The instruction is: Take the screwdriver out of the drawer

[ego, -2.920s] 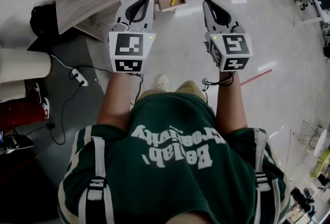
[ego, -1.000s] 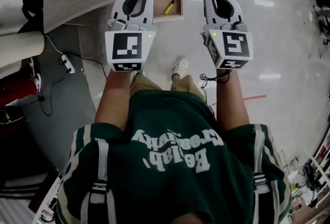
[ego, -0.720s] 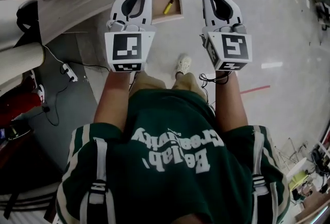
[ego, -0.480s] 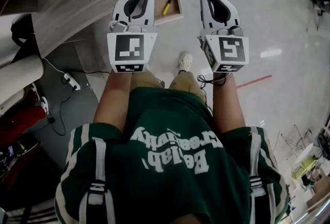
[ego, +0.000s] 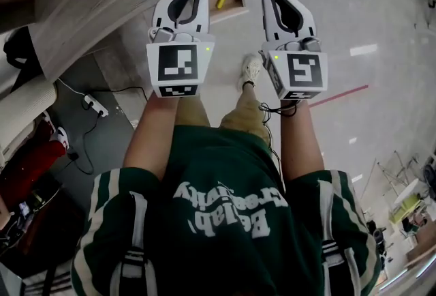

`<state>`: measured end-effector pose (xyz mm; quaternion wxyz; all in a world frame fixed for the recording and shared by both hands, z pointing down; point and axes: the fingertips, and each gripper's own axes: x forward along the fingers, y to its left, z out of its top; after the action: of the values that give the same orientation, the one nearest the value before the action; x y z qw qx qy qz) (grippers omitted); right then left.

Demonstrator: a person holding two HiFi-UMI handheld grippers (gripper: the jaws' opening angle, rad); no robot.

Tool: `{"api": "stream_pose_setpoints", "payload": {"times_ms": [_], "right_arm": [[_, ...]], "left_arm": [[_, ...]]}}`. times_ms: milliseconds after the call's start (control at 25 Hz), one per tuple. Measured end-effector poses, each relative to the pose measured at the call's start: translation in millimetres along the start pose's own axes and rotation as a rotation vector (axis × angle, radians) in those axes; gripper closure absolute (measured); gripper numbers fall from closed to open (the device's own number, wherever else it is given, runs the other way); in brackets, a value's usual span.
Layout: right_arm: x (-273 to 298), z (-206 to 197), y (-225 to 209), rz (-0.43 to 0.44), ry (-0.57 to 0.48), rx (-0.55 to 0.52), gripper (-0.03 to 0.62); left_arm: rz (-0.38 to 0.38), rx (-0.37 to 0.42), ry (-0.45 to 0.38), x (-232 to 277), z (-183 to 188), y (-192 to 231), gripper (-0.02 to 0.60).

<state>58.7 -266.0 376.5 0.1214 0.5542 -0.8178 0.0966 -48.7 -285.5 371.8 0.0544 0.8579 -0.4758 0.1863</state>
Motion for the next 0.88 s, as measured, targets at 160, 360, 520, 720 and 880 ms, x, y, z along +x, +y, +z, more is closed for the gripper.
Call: {"api": "stream_pose_setpoints", "payload": {"times_ms": [160,360,520,720,880], "right_arm": [[13.4,-30.2,-3.1,0.010,0.024,0.017,0.559],[20.3,-66.6,-11.3,0.017,0.049,0.018,0.559],[28.3,-98.0,-20.9,0.019,0.074,0.033,0.559],[34.1,-131.7,-30.6,0.017,0.091,0.044,0.559],[38.7,-153.0,-29.5,0.021,0.100,0.057,0.559]], "left_arm": [[0.003,0.002,0.040,17.8,-30.2,-4.0,0.564],[-0.010,-0.010,0.068,36.9,-68.5,-17.4,0.564],[-0.024,0.000,0.111,56.2,-104.7,-25.4,0.563],[-0.027,-0.025,0.129,71.8,-134.5,-34.0,0.563],[-0.043,-0.018,0.155,82.5,-158.9,-41.8,0.563]]}}
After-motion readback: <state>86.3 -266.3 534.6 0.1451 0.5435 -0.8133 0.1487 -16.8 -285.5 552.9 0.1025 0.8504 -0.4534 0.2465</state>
